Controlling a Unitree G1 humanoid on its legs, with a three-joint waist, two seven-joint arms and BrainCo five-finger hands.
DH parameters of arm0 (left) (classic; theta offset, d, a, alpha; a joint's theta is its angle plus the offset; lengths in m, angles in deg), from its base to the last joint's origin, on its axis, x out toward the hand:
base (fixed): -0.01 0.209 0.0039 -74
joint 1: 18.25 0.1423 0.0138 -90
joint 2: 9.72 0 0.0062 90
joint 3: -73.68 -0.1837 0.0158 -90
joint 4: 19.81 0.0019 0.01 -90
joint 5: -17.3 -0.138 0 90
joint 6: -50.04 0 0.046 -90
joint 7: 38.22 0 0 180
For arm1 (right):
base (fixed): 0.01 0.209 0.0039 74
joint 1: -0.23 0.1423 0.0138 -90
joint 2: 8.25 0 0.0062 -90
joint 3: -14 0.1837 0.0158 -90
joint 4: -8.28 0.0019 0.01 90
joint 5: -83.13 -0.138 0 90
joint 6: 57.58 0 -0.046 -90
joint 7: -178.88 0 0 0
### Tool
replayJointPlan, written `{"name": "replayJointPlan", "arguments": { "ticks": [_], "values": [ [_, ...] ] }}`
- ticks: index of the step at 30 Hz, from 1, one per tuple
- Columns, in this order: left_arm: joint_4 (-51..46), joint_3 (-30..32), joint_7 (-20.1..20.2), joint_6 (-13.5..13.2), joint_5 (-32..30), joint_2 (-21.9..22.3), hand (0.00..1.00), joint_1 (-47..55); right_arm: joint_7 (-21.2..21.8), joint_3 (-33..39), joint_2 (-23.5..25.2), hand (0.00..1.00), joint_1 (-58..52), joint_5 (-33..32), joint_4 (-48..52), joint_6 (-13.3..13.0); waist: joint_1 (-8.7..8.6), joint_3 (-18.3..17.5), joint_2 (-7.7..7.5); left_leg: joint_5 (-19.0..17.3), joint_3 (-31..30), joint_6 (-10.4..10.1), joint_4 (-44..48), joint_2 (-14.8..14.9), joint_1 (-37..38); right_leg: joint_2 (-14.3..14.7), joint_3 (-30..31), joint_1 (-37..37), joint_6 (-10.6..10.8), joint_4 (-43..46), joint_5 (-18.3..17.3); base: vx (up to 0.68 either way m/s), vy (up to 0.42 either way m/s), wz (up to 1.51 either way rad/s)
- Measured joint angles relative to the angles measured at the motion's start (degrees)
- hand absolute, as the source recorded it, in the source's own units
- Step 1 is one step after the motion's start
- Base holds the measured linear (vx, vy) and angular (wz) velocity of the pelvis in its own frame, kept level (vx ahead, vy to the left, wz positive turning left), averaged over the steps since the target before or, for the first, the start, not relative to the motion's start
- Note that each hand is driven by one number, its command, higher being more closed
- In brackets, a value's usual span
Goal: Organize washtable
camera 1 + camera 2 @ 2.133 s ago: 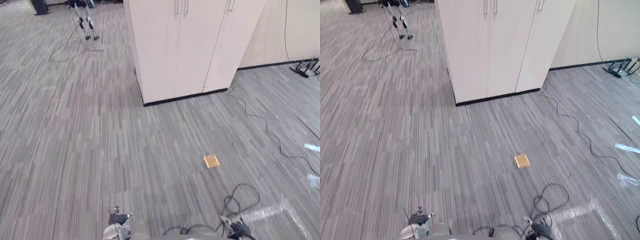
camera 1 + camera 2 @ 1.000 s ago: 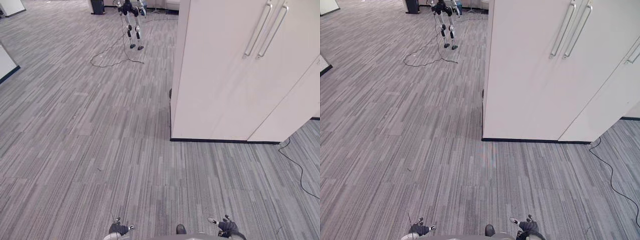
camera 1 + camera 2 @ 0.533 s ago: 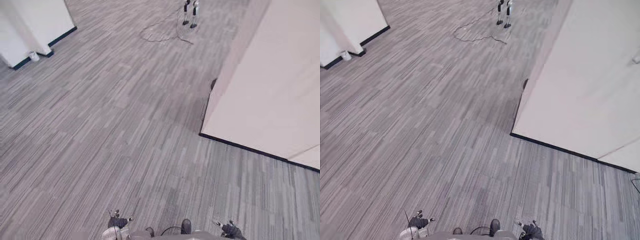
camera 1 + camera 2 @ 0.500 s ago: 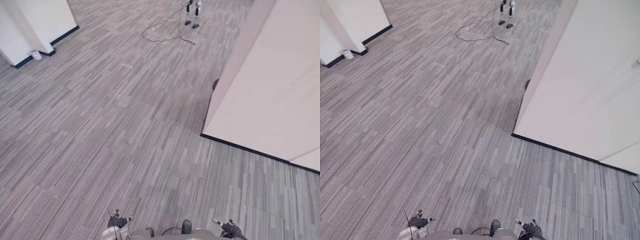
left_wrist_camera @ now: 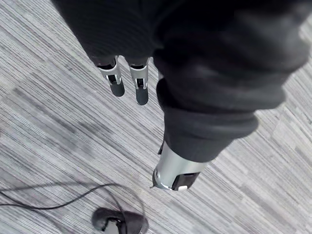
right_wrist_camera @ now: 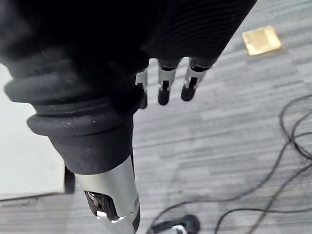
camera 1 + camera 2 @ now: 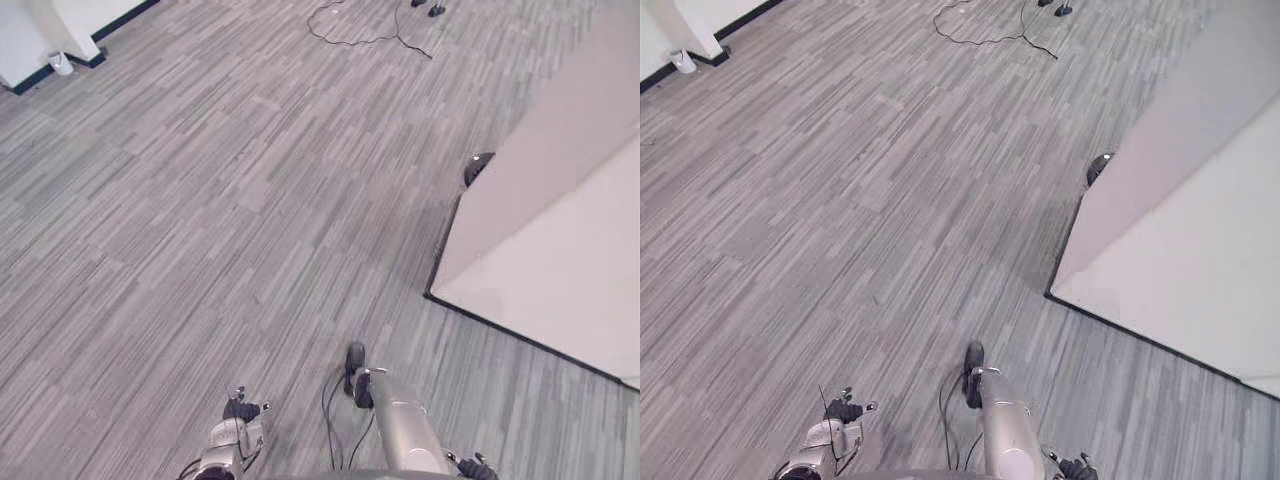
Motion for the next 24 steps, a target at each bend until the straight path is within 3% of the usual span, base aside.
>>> {"name": "replayJointPlan", "arguments": {
  "ticks": [1,2,3,4,5,6,8,9,11,13,14,15,16,17,18,19,20,21,22,23,24],
  "values": [
    [-0.8,3.0,0.1,0.0,0.1,1.3,0.0,0.8,0.0,-0.4,0.5,0.0,0.0,0.0,1.7,0.3,0.25,0.0,0.07,14.1,1.5,-0.4,9.8,0.2,-3.7,2.1,1.2,4.7,-0.3,-1.7,-2.6,1.09,-0.213,-0.33],
    [-0.8,3.9,0.1,0.0,0.2,1.7,0.0,1.8,0.0,-1.0,0.8,0.0,0.1,-0.3,2.2,0.1,0.64,0.0,0.25,16.5,1.6,-1.4,15.5,0.9,-5.8,3.4,2.2,7.7,-0.5,-3.7,-3.1,0.91,-0.162,-0.73],
    [-1.3,3.9,0.3,0.0,0.3,1.7,0.0,2.9,-0.3,-1.6,0.5,0.0,0.1,-0.2,2.7,-0.1,0.97,0.2,0.45,13.3,3.3,-0.8,29.6,3.2,-11.0,6.4,4.6,14.8,-0.9,-8.6,-3.5,0.7,-0.094,-0.72],
    [-1.9,3.9,0.3,0.0,0.3,1.6,0.0,3.6,-0.3,-2.5,0.4,0.0,0.1,-0.8,2.8,-0.1,1.53,0.3,0.19,11.0,4.4,-0.1,34.7,3.6,-13.2,7.5,6.3,18.4,-1.0,-10.8,-3.6,0.83,-0.072,-1.04],
    [-3.0,3.8,0.4,0.0,0.3,1.5,0.0,4.8,-0.5,-4.2,0.5,0.0,0.3,-1.8,3.3,-0.4,2.3,0.4,-1.09,5.9,6.4,2.7,40.6,4.0,-17.5,8.3,10.0,24.9,-1.0,-15.0,-3.6,0.77,-0.003,-1.03],
    [-4.5,3.7,0.3,-0.1,0.4,0.8,0.0,5.4,-0.7,-6.1,0.5,0.0,1.0,-2.5,3.4,-0.6,3.1,0.3,-1.9,2.7,8.1,4.1,41.6,4.1,-21.1,8.2,12.8,29.3,-1.0,-17.6,-3.6,0.74,0.032,-1.26],
    [-4.8,3.7,0.2,-0.5,1.2,0.2,0.0,5.8,-1.0,-10.0,0.2,0.0,3.2,-3.1,3.4,-1.3,4.97,0.5,-2.26,-1.0,8.9,5.0,37.6,4.3,-27.9,8.0,18.6,35.2,-1.0,-20.8,-3.6,0.65,0.146,-1.51],
    [-5.7,3.8,0.1,-1.3,3.0,0.1,0.0,6.4,-1.0,-12.7,-0.2,0.0,5.3,-3.2,3.6,-1.3,5.87,0.6,-2.09,-2.2,6.9,4.3,29.3,4.2,-33.2,7.1,22.5,39.2,-0.9,-22.8,-4.7,0.72,0.285,-1.74],
    [-6.5,3.7,0.0,-1.9,3.2,-0.6,0.0,6.5,-1.0,-15.2,-0.2,0.0,6.8,-3.0,5.0,-1.4,7.02,0.7,-2.36,-1.5,4.7,3.0,16.1,3.1,-36.7,4.6,25.0,42.6,1.0,-24.0,-8.1,0.58,0.316,-1.32],
    [-6.4,3.7,-0.3,-2.0,3.5,-0.6,0.0,7.7,-1.1,-17.0,-1.3,0.0,7.2,-2.2,7.6,-1.7,7.33,-0.2,-0.44,2.8,-0.1,-3.2,-5.6,3.7,-39.5,2.0,27.7,47.5,3.7,-25.8,-13.7,0.59,0.485,-0.93],
    [-6.3,3.6,-0.4,-2.0,3.7,-0.4,0.0,8.3,-1.3,-17.0,-2.0,0.0,7.0,-1.8,7.9,-1.7,7.57,-0.9,0.71,3.4,-1.6,-4.7,-8.8,5.4,-41.8,1.5,28.6,49.2,4.1,-26.4,-15.8,0.61,0.635,-0.84],
    [-5.9,3.7,-1.1,-2.0,4.2,-1.1,0.0,9.0,-1.5,-17.0,-1.9,0.0,7.4,-1.3,7.8,-1.7,9.03,-1.3,0.48,8.8,0.4,-6.1,-2.0,6.2,-44.1,-0.2,31.0,51.8,4.4,-26.9,-18.9,0.61,0.614,-0.78],
    [-4.7,3.8,-1.4,-2.0,4.2,-2.0,0.0,9.0,-1.3,-17.3,-1.6,0.0,7.6,-1.0,7.7,-1.8,9.49,-1.8,-1.41,10.3,1.6,-4.9,2.8,5.4,-45.8,-2.2,32.4,51.9,4.4,-25.7,-19.0,0.74,0.691,-0.67],
    [-4.1,4.0,-1.6,-1.9,4.2,-2.6,0.0,9.0,-1.3,-17.8,-1.6,0.0,8.0,-0.6,7.0,-2.2,9.63,-1.9,-2.34,10.7,1.5,-2.1,6.6,4.7,-47.0,-3.1,32.9,51.0,5.3,-23.3,-17.6,0.78,0.639,-0.36],
    [-3.5,4.6,-1.7,-1.7,4.1,-2.9,0.0,9.3,-1.3,-18.5,-1.4,0.0,9.3,-0.6,6.2,-2.4,9.73,-2.0,-3.72,8.7,2.3,2.3,11.0,3.7,-47.3,-4.5,33.5,50.4,6.2,-19.8,-15.1,0.82,0.614,-0.18],
    [-2.7,5.9,-1.9,-1.6,4.1,-2.9,0.0,9.5,-1.2,-18.6,-1.1,0.0,9.0,-0.1,5.7,-2.5,9.59,-3.0,-5.44,6.4,4.4,4.1,13.8,2.6,-46.7,-5.8,33.9,49.3,7.8,-15.9,-11.1,0.71,0.489,-0.08],
    [-2.7,6.2,-2.0,-1.6,4.1,-3.1,0.0,9.7,-1.2,-18.6,-0.9,0.0,9.0,0.0,5.7,-2.6,9.62,-3.4,-6.08,6.0,5.6,4.7,14.8,2.2,-46.2,-6.2,34.2,48.7,8.3,-13.6,-8.4,0.7,0.434,-0.09],
    [-2.8,6.5,-2.4,-1.7,4.0,-3.4,0.0,10.0,-1.1,-18.1,-0.4,0.0,9.1,0.3,5.6,-3.0,9.75,-3.3,-6.31,5.7,7.4,5.3,19.4,2.3,-45.5,-5.5,35.2,47.3,9.3,-7.9,-1.0,0.6,0.418,-0.05],
    [-2.8,5.8,-2.5,-1.7,3.8,-3.3,0.0,10.7,-1.0,-17.4,0.2,0.0,7.8,0.4,4.5,-3.7,8.94,-3.8,-6.23,3.2,8.4,6.1,15.6,0.3,-42.0,-4.6,35.3,45.3,16.5,-0.3,8.1,0.52,0.395,-0.02],
    [-2.9,5.0,-2.4,-1.7,3.8,-3.2,0.0,11.4,-0.8,-17.1,0.3,0.0,6.8,0.3,4.1,-4.0,8.6,-4.1,-5.28,-1.6,8.3,7.0,11.8,0.0,-38.4,-3.5,35.2,43.5,21.1,5.0,11.2,0.42,0.331,0.3],
    [-2.8,3.6,-2.4,-1.5,3.4,-4.8,0.0,11.4,-0.7,-16.5,1.5,0.0,6.1,-0.2,2.2,-4.0,7.41,-4.2,-7.39,-3.2,8.7,7.7,11.2,-2.2,-35.8,-2.4,35.0,37.5,22.9,19.3,9.9,0.33,0.179,0.29]
  ]
}}
